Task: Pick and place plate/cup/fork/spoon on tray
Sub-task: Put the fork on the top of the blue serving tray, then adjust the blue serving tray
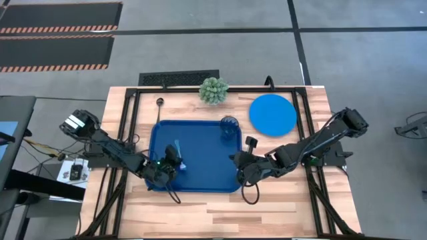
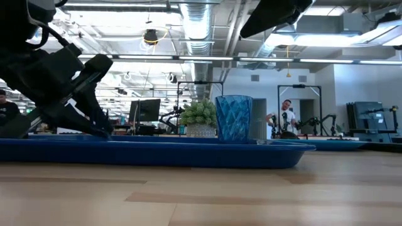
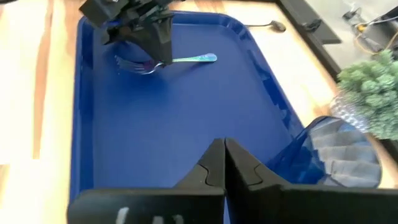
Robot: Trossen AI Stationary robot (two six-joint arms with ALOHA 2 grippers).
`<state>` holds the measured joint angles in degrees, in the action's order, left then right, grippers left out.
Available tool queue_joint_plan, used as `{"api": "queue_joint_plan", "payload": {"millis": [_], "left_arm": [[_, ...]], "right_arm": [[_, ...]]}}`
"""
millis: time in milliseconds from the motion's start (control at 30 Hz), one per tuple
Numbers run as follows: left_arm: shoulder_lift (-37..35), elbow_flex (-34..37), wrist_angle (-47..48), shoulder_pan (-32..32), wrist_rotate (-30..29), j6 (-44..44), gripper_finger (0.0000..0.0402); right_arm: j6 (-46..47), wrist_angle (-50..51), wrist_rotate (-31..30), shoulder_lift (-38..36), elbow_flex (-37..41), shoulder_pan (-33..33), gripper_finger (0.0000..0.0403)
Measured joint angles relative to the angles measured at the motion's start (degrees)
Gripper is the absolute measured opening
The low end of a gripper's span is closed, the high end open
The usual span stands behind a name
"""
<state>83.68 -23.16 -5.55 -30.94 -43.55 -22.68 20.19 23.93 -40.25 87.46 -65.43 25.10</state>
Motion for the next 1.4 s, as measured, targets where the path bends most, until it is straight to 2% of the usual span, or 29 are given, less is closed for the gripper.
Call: {"api": "queue_joint_plan", "payload": {"millis": [233, 400, 567, 633, 767, 900, 1033, 1400], "left_arm": [[-4.5, -1.0, 2.6, 0.0, -1.0, 1.3, 0.0066], [-9.5, -1.2, 7.6, 0.0, 0.4, 6.0, 0.0067], [-15.3, -1.2, 12.5, 0.0, 6.6, 14.7, 0.0059], [-18.1, -1.2, 13.3, 0.2, 10.5, 18.3, 0.0045], [-22.8, -1.2, 12.7, 0.3, 16.9, 23.0, 0.0007], [-26.4, -1.3, 13.3, 0.3, 17.8, 25.9, 0.0006], [-28.9, -1.3, 14.6, 0.3, 18.3, 27.8, 0.0001], [-29.7, -1.2, 16.0, 0.3, 19.1, 30.1, 0.0]], "right_arm": [[2.3, 4.3, 2.2, 0.0, 0.1, -0.1, 0.001], [3.1, 2.1, 4.3, -0.1, 3.9, -0.5, 0.0005], [4.9, -7.5, 12.5, 0.3, 10.5, -3.5, 0.0004], [4.9, -11.1, 15.4, 2.0, 12.5, -5.4, 0.0003], [4.8, -11.4, 19.9, 5.8, 13.2, -9.4, 0.0004], [3.4, -10.7, 25.6, 10.8, 13.1, -12.2, 0.0005], [3.5, -9.0, 28.7, 12.7, 13.0, -12.6, 0.0005], [7.0, 0.4, 30.0, 11.4, 12.9, -11.2, 0.0005]]}}
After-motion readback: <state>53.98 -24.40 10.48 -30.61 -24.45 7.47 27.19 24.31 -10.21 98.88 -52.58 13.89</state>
